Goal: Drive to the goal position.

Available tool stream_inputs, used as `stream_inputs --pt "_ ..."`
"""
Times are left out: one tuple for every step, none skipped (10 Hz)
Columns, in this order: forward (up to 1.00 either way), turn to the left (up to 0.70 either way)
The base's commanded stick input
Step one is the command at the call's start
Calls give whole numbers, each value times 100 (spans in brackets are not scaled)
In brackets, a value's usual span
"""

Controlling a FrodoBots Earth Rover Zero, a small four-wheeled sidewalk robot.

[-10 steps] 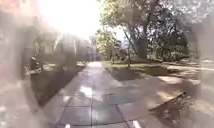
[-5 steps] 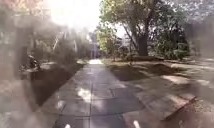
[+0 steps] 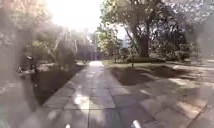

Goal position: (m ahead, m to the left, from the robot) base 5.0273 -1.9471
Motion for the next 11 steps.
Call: stream_inputs --pt "50 0" --pt "50 0" --pt "50 0" --pt "50 0" --pt "50 0" --pt "50 0" --pt "50 0" --pt "50 0" --pt "50 0" --pt "50 0" --pt "50 0"
